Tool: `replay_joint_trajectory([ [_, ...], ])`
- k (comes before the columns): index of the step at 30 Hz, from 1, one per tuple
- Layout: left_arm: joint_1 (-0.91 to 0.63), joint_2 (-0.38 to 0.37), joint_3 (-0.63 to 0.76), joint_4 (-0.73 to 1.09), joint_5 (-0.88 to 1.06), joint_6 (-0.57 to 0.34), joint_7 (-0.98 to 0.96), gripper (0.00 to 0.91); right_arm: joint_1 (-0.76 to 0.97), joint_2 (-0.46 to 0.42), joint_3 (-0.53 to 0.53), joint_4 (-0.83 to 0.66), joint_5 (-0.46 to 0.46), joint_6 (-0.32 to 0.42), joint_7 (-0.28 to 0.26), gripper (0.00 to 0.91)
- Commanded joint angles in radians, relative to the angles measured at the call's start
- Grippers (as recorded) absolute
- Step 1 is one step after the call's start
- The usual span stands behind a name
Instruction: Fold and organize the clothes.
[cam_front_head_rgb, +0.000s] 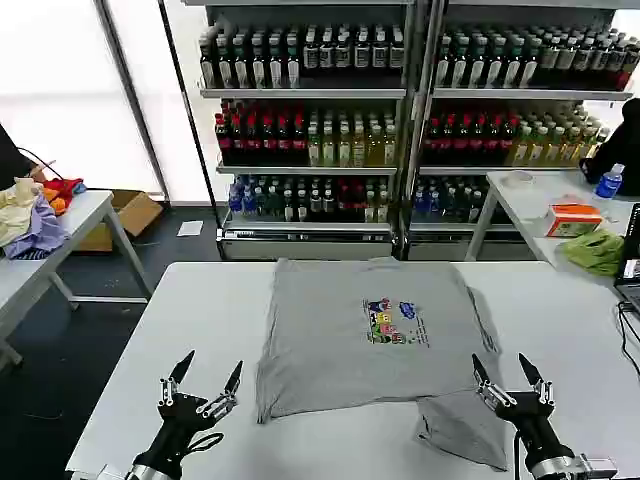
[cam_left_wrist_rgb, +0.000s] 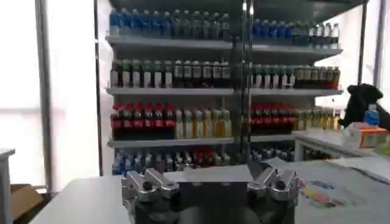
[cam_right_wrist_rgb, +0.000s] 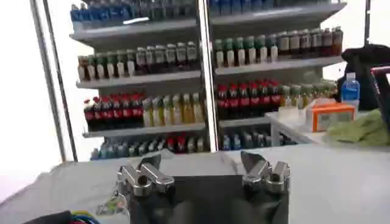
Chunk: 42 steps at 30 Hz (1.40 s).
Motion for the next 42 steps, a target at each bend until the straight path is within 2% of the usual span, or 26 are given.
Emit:
replay_joint_trajectory([
  [1, 0.008, 0.055, 0.079, -0.032, -0.006, 0.152, -0.073, 0.907, -0.066, -0.027, -0.001, 0.036, -0.008, -0.094, 0.049, 0.907],
  [3, 0.007, 0.076, 0.087, -0.035, -0.014, 0.249, -0.100, 0.907, -0.090, -0.049, 0.002, 0.028, 0.001, -0.131, 0.083, 0.907],
  [9, -0.022, 0.148, 0.147, -0.031, -0.065, 0.335, -0.146, 0.907, -0.168, -0.100, 0.013, 0.061, 0.029, -0.221, 0.106, 0.907],
  [12, -0.044, 0.147, 0.195, -0.021, -0.046, 0.359, -0.158, 0.907, -0.181, -0.098, -0.004, 0.067, 0.007, -0.222, 0.111, 0.907],
  [19, -0.090, 0.123, 0.251, 0.038, -0.018, 0.380, -0.186, 0.907, -0.224, -0.081, -0.031, 0.100, 0.009, -0.227, 0.129, 0.907],
  [23, -0.095, 0.104, 0.281, 0.069, 0.102, 0.334, -0.192, 0.907, -0.229, -0.082, -0.036, 0.074, 0.015, -0.203, 0.127, 0.907],
  [28, -0.096, 0.101, 0.308, 0.102, 0.128, 0.312, -0.202, 0.907, -0.220, -0.110, -0.035, 0.052, 0.034, -0.200, 0.125, 0.887],
  [29, -0.101, 0.095, 0.306, 0.120, 0.152, 0.296, -0.203, 0.907, -0.218, -0.112, -0.036, 0.048, 0.035, -0.201, 0.125, 0.373],
  [30, -0.104, 0.089, 0.305, 0.133, 0.173, 0.283, -0.205, 0.907, -0.218, -0.111, -0.038, 0.045, 0.036, -0.201, 0.125, 0.131],
  [31, -0.106, 0.087, 0.303, 0.144, 0.192, 0.265, -0.205, 0.907, -0.218, -0.109, -0.041, 0.045, 0.036, -0.201, 0.124, 0.000],
  [36, -0.103, 0.080, 0.287, 0.196, 0.220, 0.216, -0.201, 0.907, -0.237, -0.092, -0.059, 0.042, 0.034, -0.195, 0.117, 0.000],
  [40, -0.096, 0.078, 0.282, 0.207, 0.219, 0.211, -0.200, 0.887, -0.252, -0.079, -0.063, 0.029, 0.034, -0.165, 0.122, 0.000],
  [41, -0.093, 0.076, 0.281, 0.208, 0.218, 0.212, -0.200, 0.826, -0.251, -0.079, -0.062, 0.025, 0.035, -0.163, 0.123, 0.000],
  [42, -0.091, 0.077, 0.281, 0.211, 0.217, 0.211, -0.201, 0.675, -0.249, -0.078, -0.061, 0.026, 0.037, -0.163, 0.123, 0.000],
])
